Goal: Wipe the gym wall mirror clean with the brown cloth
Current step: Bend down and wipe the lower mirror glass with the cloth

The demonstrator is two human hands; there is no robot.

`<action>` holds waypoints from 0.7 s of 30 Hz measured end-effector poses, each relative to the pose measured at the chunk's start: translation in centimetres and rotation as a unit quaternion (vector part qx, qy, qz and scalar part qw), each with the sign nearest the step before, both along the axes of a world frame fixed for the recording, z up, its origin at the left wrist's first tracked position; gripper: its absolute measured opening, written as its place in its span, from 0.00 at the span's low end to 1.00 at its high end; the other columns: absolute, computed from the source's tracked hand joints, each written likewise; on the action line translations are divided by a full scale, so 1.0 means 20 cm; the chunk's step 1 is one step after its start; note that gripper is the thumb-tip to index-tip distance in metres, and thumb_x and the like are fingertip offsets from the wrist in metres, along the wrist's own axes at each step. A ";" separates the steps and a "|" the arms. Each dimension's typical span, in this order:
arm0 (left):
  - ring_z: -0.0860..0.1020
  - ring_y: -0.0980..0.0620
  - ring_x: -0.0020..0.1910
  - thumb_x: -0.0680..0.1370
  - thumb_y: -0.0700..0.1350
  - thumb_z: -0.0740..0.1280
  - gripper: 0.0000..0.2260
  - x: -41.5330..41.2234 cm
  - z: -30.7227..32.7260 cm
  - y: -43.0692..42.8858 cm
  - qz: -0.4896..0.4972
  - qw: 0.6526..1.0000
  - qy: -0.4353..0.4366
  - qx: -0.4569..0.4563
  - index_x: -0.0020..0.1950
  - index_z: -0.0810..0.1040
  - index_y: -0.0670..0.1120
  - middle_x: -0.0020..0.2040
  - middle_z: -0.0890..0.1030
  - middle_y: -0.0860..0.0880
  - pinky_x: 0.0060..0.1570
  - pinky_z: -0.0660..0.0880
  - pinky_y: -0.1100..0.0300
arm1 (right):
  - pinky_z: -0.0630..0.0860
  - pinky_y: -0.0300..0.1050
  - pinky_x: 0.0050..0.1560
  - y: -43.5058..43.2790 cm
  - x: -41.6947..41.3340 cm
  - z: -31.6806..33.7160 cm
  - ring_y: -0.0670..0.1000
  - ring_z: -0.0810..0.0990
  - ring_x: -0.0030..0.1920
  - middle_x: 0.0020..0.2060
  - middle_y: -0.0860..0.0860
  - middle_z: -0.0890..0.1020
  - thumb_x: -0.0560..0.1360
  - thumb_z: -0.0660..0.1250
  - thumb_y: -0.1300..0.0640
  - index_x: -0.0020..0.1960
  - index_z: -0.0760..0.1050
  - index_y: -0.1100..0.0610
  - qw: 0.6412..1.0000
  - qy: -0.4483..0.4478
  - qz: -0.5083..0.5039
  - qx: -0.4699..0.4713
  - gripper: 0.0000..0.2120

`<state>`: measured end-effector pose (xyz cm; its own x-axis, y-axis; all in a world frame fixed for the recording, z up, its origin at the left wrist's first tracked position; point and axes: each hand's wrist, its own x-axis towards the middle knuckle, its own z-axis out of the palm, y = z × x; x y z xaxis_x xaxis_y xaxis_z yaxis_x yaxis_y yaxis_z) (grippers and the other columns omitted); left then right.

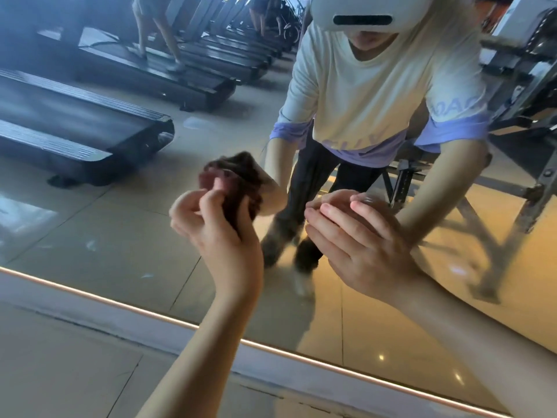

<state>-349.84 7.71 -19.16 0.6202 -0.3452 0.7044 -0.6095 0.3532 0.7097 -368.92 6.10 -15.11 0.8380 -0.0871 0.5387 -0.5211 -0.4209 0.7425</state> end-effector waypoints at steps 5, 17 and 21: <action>0.65 0.45 0.56 0.78 0.42 0.64 0.10 -0.07 0.02 0.05 -0.025 0.998 -0.048 0.023 0.58 0.69 0.47 0.59 0.66 0.43 0.60 0.62 0.62 | 0.67 0.54 0.67 -0.02 0.09 0.16 0.52 0.74 0.64 0.62 0.53 0.81 0.79 0.59 0.61 0.60 0.80 0.58 0.995 -0.090 0.036 0.014 0.15; 0.65 0.46 0.56 0.78 0.42 0.63 0.07 -0.02 0.15 0.02 -0.021 0.999 0.015 0.019 0.55 0.70 0.45 0.57 0.68 0.40 0.59 0.62 0.59 | 0.67 0.55 0.69 -0.10 0.13 0.23 0.53 0.74 0.62 0.59 0.54 0.79 0.76 0.64 0.59 0.57 0.80 0.58 0.997 -0.040 0.041 -0.060 0.11; 0.63 0.52 0.54 0.77 0.41 0.64 0.07 0.07 0.24 -0.03 0.005 1.000 0.011 -0.020 0.54 0.69 0.45 0.55 0.67 0.42 0.60 0.60 0.68 | 0.65 0.56 0.69 -0.09 0.13 0.24 0.54 0.73 0.63 0.61 0.55 0.75 0.76 0.64 0.59 0.57 0.80 0.58 0.998 -0.033 0.026 -0.055 0.12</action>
